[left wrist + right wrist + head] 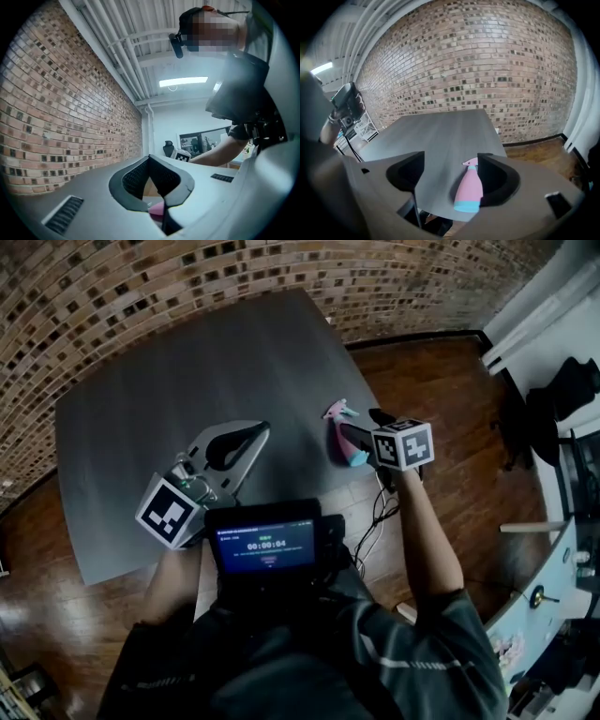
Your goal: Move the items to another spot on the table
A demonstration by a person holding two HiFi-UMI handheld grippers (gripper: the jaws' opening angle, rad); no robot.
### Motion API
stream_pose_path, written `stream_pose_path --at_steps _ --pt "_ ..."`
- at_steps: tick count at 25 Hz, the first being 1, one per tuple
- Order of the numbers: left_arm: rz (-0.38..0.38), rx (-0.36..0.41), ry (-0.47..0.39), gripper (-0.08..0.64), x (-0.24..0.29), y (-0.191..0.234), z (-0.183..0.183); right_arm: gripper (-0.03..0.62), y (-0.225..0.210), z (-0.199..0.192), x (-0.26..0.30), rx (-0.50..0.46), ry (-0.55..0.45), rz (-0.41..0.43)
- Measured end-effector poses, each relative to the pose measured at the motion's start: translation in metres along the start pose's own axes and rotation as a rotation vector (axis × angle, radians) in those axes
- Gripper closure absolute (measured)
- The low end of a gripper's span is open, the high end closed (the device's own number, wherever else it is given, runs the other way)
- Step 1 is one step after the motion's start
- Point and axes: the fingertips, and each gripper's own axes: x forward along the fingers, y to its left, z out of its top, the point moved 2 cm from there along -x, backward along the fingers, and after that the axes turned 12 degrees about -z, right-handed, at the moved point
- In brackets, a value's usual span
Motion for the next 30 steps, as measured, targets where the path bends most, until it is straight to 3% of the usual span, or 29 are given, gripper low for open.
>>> stream_pose_path --at_steps 8,18,30 --pt "0.135 -0.029 0.060 0.563 0.035 0.049 -0.051 0.227 -0.034 -0.042 0.113 -0.074 0.250 0.094" --pt "0.137 -0.003 0.090 0.563 0.033 0.051 -0.048 0.227 -0.041 -0.097 0.146 -0.090 0.519 0.085" --pt "0.134 0.030 0.133 0.563 0.031 0.052 -0.048 0.221 -0.041 -0.103 0.167 -0.075 0.550 0.143"
